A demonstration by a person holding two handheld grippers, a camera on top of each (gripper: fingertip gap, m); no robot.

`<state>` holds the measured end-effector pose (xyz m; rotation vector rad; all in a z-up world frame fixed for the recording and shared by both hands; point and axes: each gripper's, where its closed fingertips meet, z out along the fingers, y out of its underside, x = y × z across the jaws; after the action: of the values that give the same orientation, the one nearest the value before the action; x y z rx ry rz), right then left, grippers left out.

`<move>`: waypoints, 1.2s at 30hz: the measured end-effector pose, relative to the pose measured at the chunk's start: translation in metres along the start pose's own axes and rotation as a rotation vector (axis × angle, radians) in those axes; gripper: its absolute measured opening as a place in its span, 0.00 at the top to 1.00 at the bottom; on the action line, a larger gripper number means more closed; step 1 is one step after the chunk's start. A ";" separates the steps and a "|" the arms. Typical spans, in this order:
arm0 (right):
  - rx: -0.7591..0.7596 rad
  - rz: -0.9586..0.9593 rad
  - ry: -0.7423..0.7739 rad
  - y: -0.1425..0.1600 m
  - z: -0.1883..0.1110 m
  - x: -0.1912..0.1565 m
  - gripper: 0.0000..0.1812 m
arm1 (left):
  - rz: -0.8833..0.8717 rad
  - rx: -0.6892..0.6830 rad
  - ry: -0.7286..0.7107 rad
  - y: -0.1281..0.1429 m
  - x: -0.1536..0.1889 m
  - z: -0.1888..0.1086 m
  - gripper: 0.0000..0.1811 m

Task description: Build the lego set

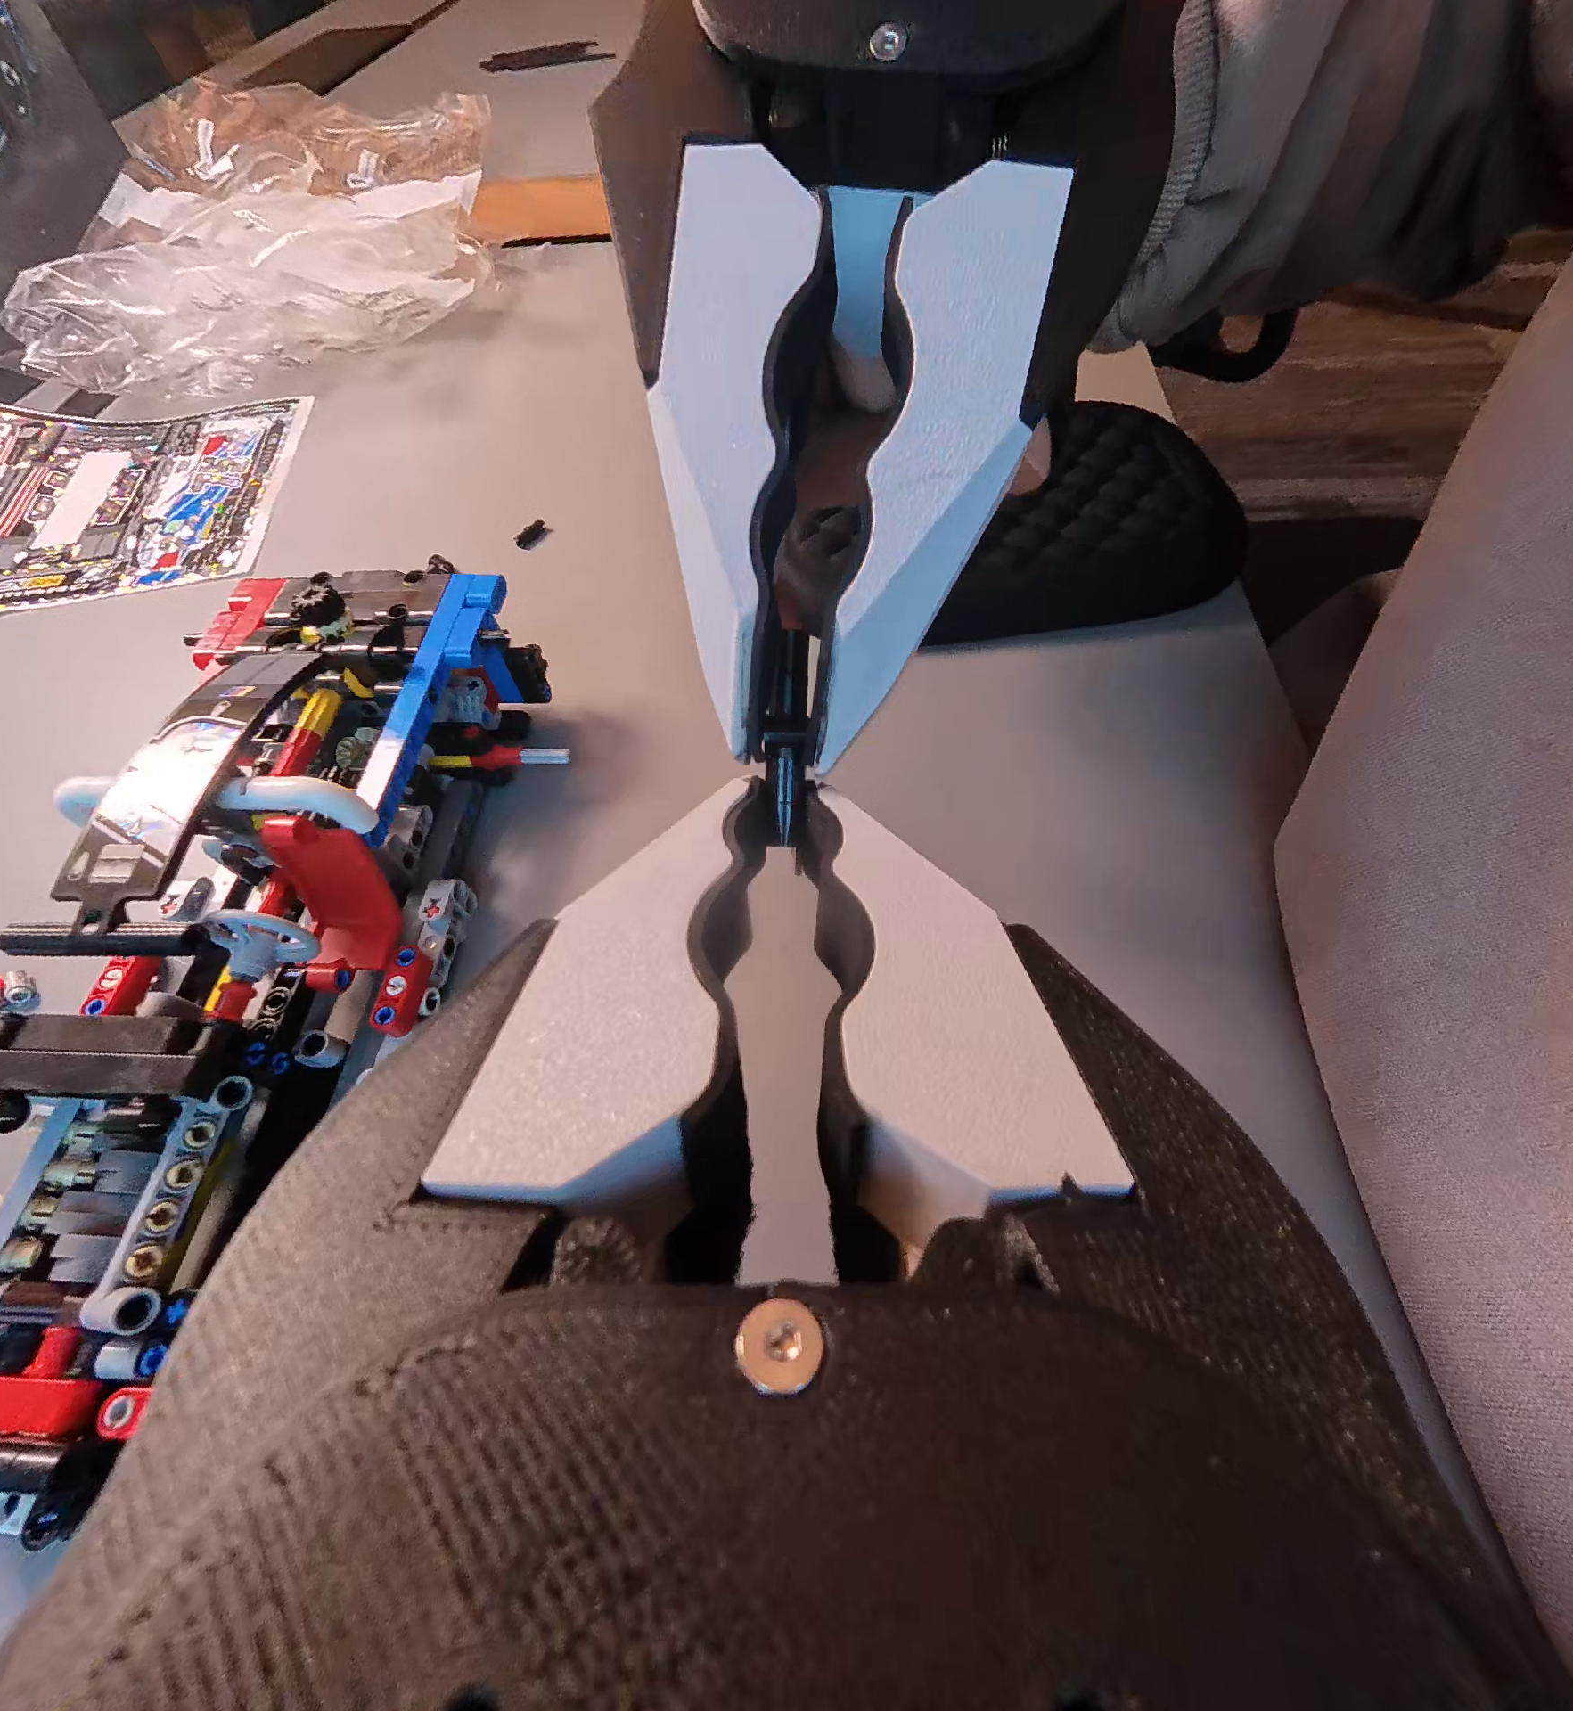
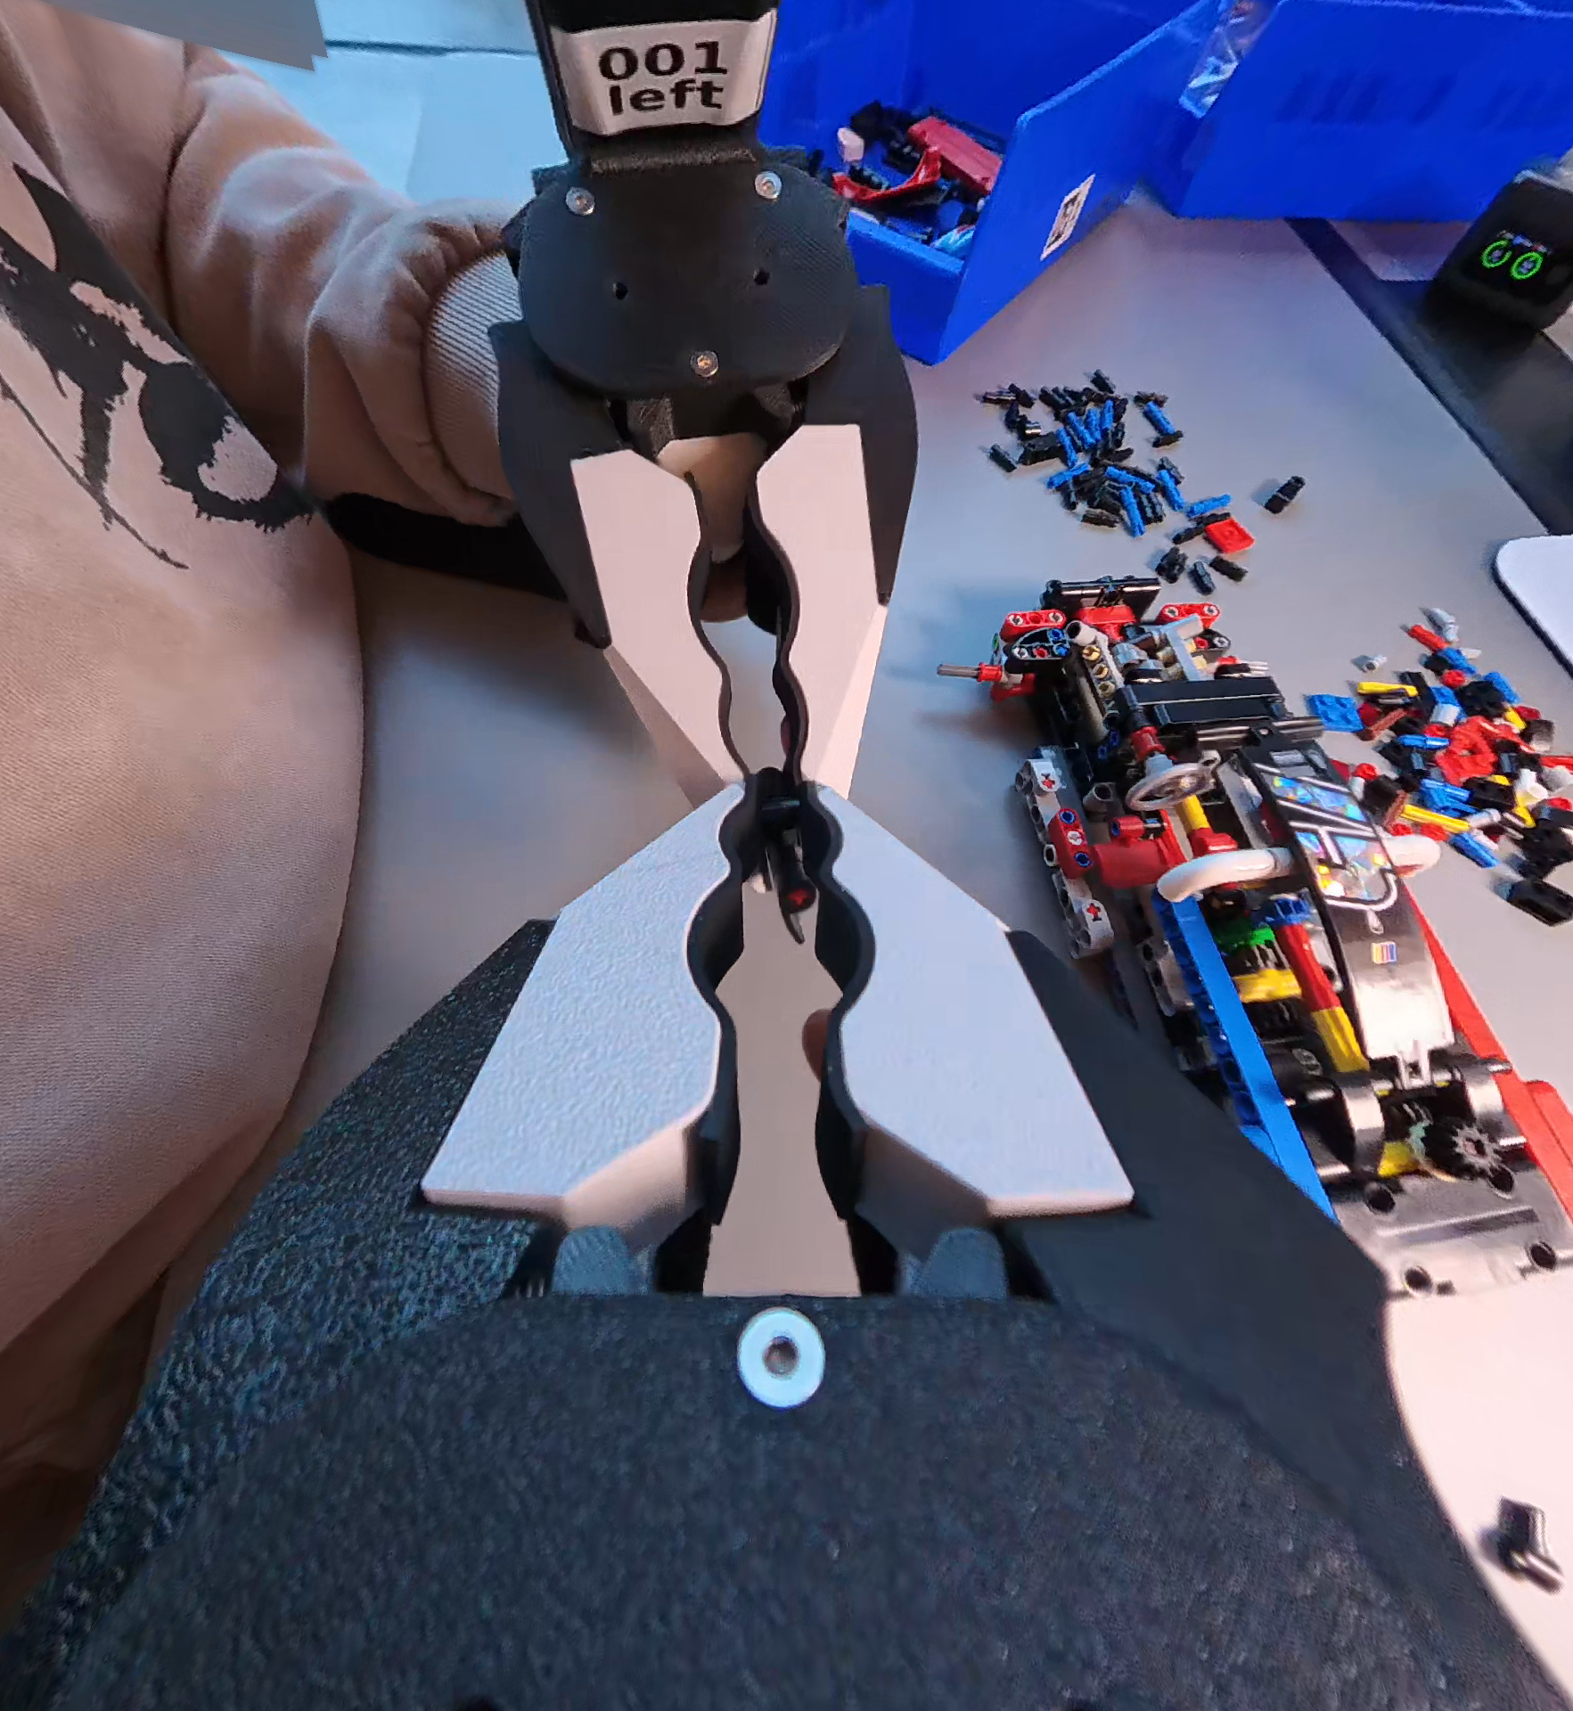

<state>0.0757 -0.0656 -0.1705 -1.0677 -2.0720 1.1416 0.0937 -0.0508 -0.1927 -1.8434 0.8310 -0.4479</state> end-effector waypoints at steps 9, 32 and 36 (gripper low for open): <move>-0.003 0.050 0.089 0.004 -0.012 0.012 0.88 | 0.092 -0.052 -0.156 0.011 -0.024 -0.003 0.97; 0.043 -1.179 0.482 -0.008 -0.009 0.015 0.98 | -0.550 0.295 0.312 -0.022 -0.011 -0.023 0.84; 0.046 -1.249 0.493 -0.007 -0.007 0.015 0.98 | -0.583 0.305 0.320 -0.021 -0.012 -0.022 0.91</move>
<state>0.0706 -0.0523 -0.1596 0.1001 -1.7338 0.2317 0.0784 -0.0514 -0.1637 -1.7251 0.3800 -1.1950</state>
